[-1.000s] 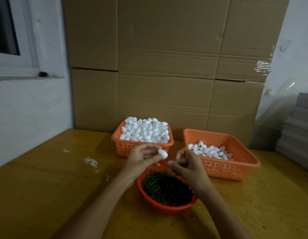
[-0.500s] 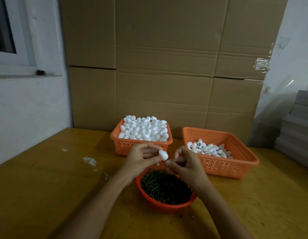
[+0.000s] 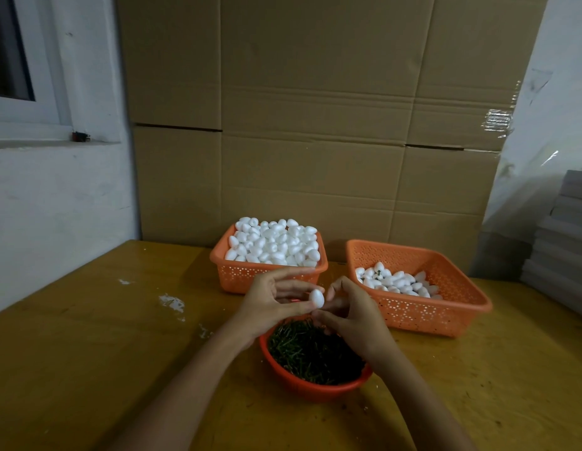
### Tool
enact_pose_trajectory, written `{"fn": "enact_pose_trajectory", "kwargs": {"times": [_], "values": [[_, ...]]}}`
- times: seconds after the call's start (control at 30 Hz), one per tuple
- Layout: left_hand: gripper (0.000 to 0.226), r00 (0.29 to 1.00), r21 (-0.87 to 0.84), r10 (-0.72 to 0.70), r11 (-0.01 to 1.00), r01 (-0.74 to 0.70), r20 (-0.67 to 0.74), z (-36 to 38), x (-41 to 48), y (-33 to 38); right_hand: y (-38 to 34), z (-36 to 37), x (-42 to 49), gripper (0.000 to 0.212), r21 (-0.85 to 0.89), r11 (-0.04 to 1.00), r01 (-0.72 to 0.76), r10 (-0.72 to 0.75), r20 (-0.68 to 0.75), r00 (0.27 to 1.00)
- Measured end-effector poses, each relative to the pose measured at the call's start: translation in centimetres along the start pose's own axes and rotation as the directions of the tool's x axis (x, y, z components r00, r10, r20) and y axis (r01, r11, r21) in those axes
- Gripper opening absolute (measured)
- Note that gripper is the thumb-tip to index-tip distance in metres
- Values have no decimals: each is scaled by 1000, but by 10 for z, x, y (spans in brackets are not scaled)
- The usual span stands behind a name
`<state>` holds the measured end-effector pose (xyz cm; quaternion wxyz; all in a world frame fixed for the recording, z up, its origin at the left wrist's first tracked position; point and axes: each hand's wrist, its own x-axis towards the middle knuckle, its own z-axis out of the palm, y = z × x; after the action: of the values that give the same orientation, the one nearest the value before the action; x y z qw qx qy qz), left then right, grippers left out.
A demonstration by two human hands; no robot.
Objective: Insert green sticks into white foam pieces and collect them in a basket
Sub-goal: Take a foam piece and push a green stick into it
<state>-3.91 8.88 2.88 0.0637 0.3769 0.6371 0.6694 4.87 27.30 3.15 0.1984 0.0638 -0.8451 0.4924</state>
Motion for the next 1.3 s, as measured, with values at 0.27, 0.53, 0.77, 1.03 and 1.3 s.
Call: {"fn": "enact_pose_trajectory", "kwargs": {"times": [0.27, 0.53, 0.77, 1.03, 1.3], "values": [[64, 999, 16, 18, 1000, -18, 29, -1, -1, 1, -1, 0, 0, 24, 8, 1000, 9, -9, -10, 1000], [66, 998, 63, 25, 998, -28, 58, -1, -2, 3, 1, 0, 0, 23, 12, 1000, 22, -21, -17, 1000], [45, 999, 101, 24, 995, -20, -33, 0, 0, 2, 1, -1, 2, 25, 40, 999, -20, 17, 65, 998], [39, 998, 144, 38, 989, -30, -57, 0, 1, -2, 0, -1, 3, 25, 104, 992, -71, 64, 61, 996], [38, 997, 82, 22, 996, -16, -68, 1, 0, -1, -2, -1, 1, 31, 148, 988, -46, 36, 74, 997]]}}
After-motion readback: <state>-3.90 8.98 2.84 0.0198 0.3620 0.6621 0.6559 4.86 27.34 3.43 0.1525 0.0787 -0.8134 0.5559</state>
